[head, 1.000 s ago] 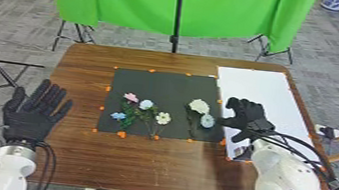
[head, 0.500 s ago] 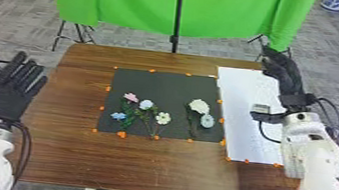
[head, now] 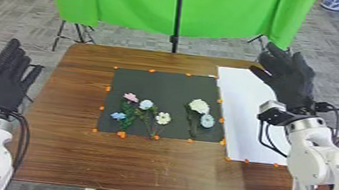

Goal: Arrange flowers

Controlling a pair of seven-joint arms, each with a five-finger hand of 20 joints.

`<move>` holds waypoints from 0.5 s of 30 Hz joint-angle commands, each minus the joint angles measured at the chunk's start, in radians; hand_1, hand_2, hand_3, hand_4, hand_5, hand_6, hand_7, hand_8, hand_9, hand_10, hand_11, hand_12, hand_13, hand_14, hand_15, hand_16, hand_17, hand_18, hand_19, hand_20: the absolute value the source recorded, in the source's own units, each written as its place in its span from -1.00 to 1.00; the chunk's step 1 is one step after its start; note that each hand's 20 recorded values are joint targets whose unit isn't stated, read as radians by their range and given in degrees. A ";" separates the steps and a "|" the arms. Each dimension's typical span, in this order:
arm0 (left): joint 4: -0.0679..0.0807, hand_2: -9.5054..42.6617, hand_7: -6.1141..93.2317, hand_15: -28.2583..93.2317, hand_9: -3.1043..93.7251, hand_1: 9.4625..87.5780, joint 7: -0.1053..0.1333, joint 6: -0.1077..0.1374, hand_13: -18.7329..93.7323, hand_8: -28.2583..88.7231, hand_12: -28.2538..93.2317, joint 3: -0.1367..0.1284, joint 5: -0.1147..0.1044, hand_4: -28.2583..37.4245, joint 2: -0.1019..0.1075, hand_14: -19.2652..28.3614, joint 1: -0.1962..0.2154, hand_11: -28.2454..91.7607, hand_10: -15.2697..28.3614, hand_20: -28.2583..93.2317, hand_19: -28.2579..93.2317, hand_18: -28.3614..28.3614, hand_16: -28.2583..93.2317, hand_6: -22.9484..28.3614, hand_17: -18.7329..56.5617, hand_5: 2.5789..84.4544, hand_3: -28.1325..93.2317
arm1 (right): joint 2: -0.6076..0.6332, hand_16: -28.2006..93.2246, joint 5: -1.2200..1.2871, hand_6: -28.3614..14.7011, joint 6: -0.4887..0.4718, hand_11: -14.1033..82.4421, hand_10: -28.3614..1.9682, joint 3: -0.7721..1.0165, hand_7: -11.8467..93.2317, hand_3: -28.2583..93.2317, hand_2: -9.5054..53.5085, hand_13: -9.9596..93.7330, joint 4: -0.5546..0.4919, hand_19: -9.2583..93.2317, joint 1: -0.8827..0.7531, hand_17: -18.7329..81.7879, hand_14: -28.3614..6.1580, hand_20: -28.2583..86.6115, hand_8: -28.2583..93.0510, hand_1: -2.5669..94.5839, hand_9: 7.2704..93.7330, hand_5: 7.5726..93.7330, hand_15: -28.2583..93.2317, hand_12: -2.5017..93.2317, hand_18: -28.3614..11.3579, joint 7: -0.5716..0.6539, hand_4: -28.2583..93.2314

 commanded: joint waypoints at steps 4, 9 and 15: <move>0.047 -0.18 -0.88 -0.55 -0.65 -0.76 -0.022 -0.204 -0.57 -0.69 -0.53 0.005 0.081 -1.00 -0.026 0.00 -0.020 -0.56 0.12 -0.37 -0.36 0.27 -0.70 0.24 -0.57 -0.44 0.57 | 0.003 -0.37 -0.001 0.19 -0.038 -0.70 -0.02 0.048 -0.65 0.71 -0.45 -0.43 -0.067 -0.54 -0.073 -0.38 0.01 -0.26 -0.68 -0.87 -0.50 -0.47 -0.53 -0.79 -0.32 0.012 -0.99; 0.038 -0.20 -0.92 -0.56 -0.65 -0.77 -0.041 -0.238 -0.55 -0.69 -0.54 -0.009 0.113 -1.00 -0.058 0.04 0.017 -0.57 0.14 -0.38 -0.38 0.27 -0.69 0.26 -0.56 -0.51 0.57 | -0.007 -0.37 0.022 0.19 -0.053 -0.70 -0.02 0.071 -0.65 0.70 -0.45 -0.43 -0.077 -0.52 -0.114 -0.39 0.01 -0.26 -0.68 -0.86 -0.51 -0.47 -0.53 -0.79 -0.35 0.030 -0.99; 0.029 -0.20 -0.89 -0.55 -0.64 -0.76 -0.044 -0.258 -0.53 -0.68 -0.54 0.040 0.143 -1.00 -0.067 0.05 -0.015 -0.57 0.14 -0.37 -0.38 0.28 -0.68 0.20 -0.55 -0.51 0.56 | -0.028 -0.38 0.046 0.19 -0.035 -0.70 -0.01 0.116 -0.65 0.70 -0.44 -0.43 -0.130 -0.51 -0.221 -0.39 0.01 -0.27 -0.68 -0.86 -0.51 -0.47 -0.52 -0.79 -0.37 0.024 -0.99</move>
